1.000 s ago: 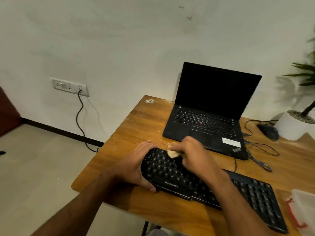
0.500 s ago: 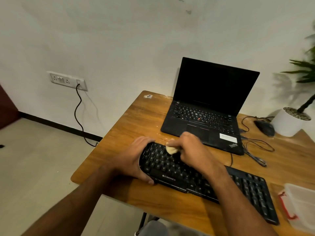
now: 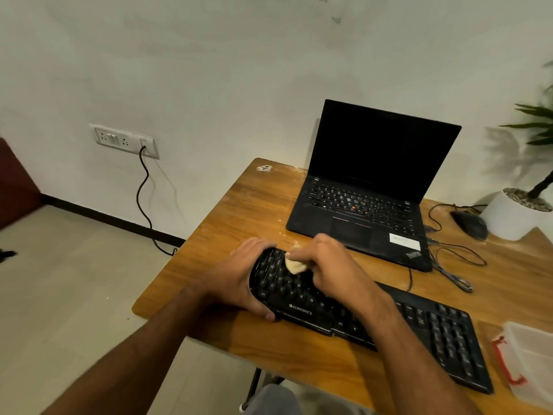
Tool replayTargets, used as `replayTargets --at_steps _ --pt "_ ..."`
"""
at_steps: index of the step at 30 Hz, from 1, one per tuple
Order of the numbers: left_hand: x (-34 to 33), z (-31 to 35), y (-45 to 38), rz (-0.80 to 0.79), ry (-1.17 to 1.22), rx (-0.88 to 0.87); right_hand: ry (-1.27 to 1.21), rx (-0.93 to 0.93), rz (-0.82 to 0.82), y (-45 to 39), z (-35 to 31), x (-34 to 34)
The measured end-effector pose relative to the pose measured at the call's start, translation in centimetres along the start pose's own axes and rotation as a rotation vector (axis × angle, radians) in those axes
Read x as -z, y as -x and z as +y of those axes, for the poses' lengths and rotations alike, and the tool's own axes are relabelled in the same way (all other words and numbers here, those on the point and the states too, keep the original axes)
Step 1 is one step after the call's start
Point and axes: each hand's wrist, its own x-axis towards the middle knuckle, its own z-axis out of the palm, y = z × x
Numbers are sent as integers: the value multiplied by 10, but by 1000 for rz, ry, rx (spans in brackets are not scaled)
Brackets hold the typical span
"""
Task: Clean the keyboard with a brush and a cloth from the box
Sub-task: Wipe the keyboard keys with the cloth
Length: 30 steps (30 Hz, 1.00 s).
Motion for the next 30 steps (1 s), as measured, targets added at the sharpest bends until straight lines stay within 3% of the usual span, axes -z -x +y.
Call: replayTargets --at_steps 5,9,14,19,24,30 --pt "1 2 1 -6 -5 15 -1 22 -23 3 -1 -28" --pt "0 1 1 -9 -2 24 21 -41 -155 18 17 -7" --pt "-1 2 2 2 -2 20 -23 9 -16 4 -1 -3" --pt "0 3 1 -3 0 39 -42 4 -10 14 -2 -26" --pt "1 2 0 -12 5 53 -8 -103 -112 29 12 4" --pt "0 6 2 5 14 49 -92 33 -54 11 -21 -21"
